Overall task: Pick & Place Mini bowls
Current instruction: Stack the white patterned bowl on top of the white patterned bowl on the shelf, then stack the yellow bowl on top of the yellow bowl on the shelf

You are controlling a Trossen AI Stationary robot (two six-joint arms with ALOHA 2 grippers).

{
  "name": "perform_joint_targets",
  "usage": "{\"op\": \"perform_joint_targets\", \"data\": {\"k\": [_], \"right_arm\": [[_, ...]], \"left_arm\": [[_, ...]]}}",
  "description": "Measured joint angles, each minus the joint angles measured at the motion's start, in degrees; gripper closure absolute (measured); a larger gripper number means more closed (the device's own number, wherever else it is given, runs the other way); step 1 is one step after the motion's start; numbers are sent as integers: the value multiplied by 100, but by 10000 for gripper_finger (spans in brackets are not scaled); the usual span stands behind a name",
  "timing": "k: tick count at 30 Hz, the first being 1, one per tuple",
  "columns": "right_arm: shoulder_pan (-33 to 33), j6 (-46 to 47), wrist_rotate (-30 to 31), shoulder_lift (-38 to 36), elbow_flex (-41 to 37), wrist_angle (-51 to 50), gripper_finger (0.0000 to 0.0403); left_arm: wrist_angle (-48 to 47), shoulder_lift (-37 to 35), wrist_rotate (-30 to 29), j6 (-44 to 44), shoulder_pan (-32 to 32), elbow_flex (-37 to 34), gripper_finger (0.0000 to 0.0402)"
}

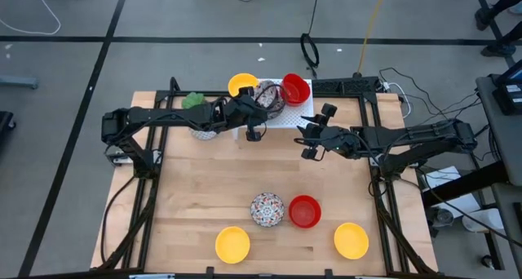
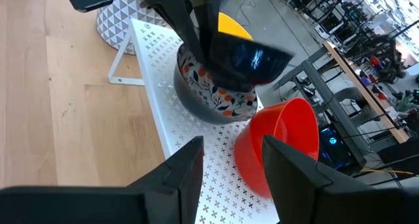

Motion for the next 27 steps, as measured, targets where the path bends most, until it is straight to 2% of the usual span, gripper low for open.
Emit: {"op": "perform_joint_targets", "data": {"k": [4,15,21,27], "right_arm": [[0,0,0,0,0,-1,261],[0,0,0,0,0,-30,261],[0,0,0,0,0,-37,261],[0,0,0,0,0,-19,261]], "left_arm": [[8,0,1,79,0,0,318],[142,-2,-2,-154,-86,0,308],[155,-8,-53,-159,-289,0,243],[75,-109,-1018,-130,-569,0,179]]}}
